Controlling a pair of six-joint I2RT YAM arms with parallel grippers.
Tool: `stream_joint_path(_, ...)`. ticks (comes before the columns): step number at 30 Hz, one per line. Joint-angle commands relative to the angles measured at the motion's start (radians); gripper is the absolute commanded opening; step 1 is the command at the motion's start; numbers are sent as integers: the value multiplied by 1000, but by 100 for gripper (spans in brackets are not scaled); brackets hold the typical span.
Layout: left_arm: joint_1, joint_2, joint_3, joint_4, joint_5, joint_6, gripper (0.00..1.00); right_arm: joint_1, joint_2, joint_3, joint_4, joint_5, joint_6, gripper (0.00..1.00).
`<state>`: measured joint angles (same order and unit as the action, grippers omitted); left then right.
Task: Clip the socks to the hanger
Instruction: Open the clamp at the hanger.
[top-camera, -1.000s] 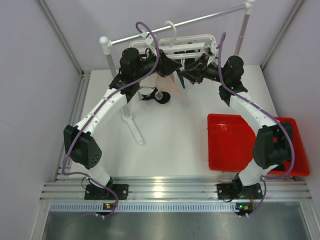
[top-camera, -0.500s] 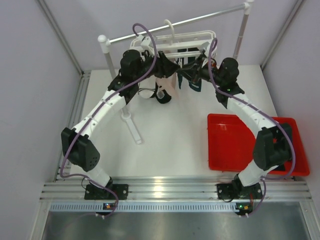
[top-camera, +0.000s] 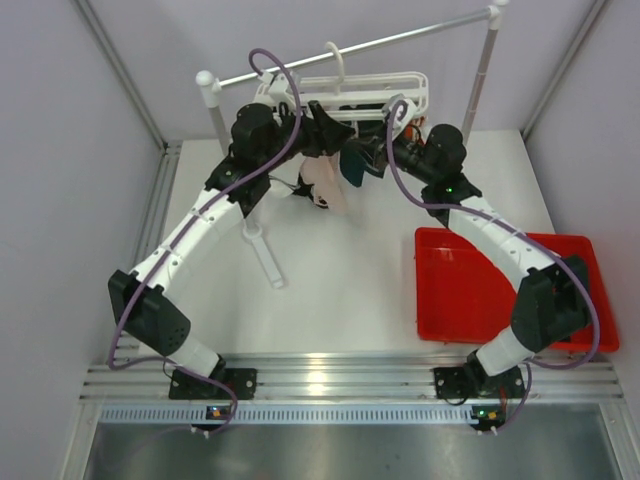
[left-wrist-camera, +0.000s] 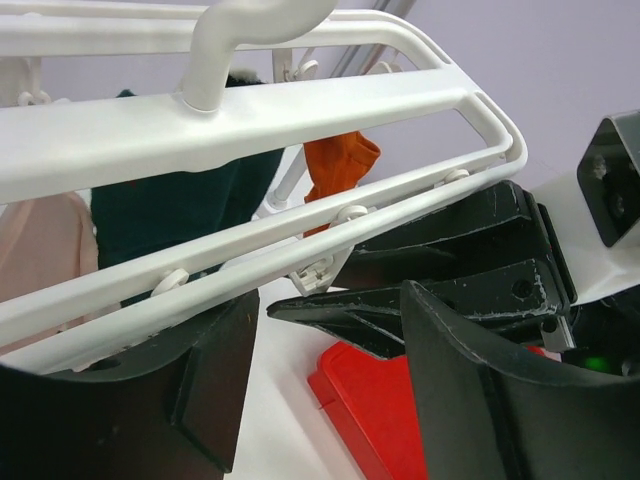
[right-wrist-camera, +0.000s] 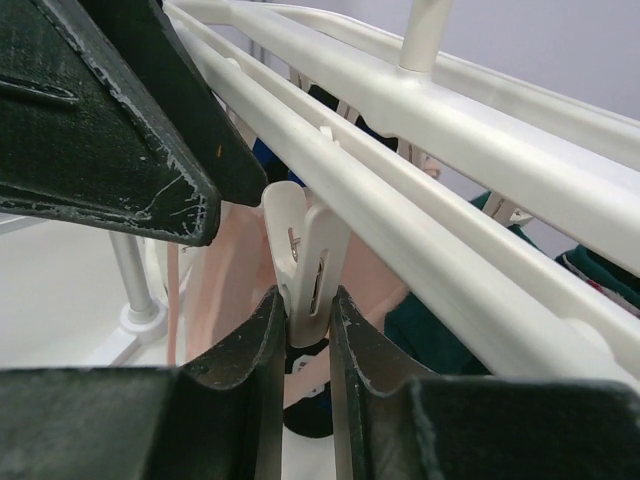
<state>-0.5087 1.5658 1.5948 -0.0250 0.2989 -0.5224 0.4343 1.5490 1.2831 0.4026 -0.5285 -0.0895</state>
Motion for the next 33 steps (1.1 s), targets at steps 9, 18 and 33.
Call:
stream_joint_path(9,-48,54,108,-15,-170,-4,63,35,-63,2,-18,73,-75,0)
stream_joint_path(18,-54,73,128,-1,-244,-45,59,44,-59,2,-25,91,-102,0)
stream_joint_path(33,-57,100,165,5,-271,-82,52,72,-53,4,-41,104,-159,0)
